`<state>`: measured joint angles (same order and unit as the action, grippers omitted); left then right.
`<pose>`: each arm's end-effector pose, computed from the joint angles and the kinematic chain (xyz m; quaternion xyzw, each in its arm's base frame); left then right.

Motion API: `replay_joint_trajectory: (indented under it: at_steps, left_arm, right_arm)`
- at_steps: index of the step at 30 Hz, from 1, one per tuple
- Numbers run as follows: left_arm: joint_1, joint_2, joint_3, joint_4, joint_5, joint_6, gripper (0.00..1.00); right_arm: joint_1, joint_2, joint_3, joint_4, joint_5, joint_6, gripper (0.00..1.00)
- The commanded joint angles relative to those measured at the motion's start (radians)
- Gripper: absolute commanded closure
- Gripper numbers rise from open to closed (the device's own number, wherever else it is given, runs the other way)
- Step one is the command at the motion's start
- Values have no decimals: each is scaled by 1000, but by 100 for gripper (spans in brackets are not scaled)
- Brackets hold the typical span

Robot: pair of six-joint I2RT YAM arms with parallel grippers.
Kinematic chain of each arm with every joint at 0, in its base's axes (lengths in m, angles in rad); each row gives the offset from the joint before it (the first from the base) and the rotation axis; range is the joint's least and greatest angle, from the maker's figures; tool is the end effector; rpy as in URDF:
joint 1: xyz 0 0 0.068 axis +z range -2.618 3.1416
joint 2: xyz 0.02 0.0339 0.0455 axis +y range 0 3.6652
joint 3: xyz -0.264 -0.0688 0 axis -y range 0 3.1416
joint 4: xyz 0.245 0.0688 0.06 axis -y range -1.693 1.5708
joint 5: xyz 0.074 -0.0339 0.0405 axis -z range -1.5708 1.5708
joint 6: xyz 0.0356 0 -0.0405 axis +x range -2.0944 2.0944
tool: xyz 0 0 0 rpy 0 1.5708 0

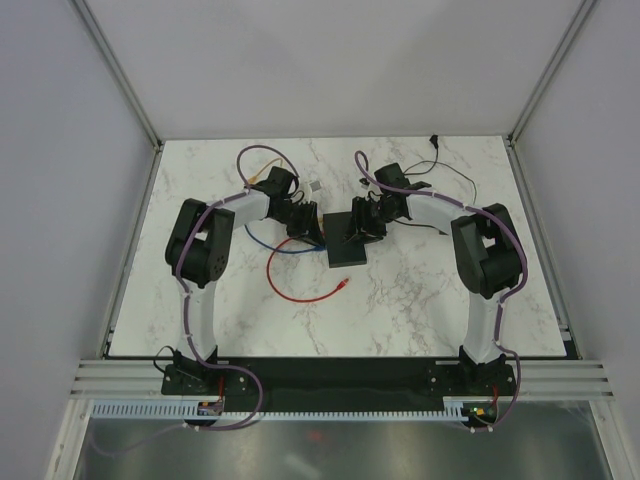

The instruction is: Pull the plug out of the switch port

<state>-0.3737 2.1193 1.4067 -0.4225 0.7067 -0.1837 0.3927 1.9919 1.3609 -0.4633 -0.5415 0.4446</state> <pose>0.3872 -0.1766 0.1324 0.1613 0.9048 -0.3806 0.1020 0.3709 0.1735 0.1655 -0.0388 0.9377 0.3299 0.1021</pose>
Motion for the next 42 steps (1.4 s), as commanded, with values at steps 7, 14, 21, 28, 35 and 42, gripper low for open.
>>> replay_joint_trajectory:
  at_steps: [7, 14, 21, 28, 35, 42]
  left_arm:
    - [-16, 76, 38, -84, -24, 29, 94]
    - [-16, 94, 60, -151, -90, 73, 98]
    - [-14, 97, 58, -237, -361, 104, 98]
    - [-8, 129, 94, -308, -477, 108, 98]
    - [-8, 119, 101, -317, -467, 121, 98]
    - [-5, 47, 75, -309, -510, 116, 98]
  right_arm:
    - [3, 44, -2, -9, 80, 6, 53]
    - [3, 48, 0, -11, 97, 14, 54]
    - [3, 51, 3, -14, 107, 13, 54]
    - [3, 56, 1, -20, 123, 17, 54]
    - [3, 59, 1, -28, 126, 13, 54]
    - [3, 65, 10, -28, 124, 11, 54]
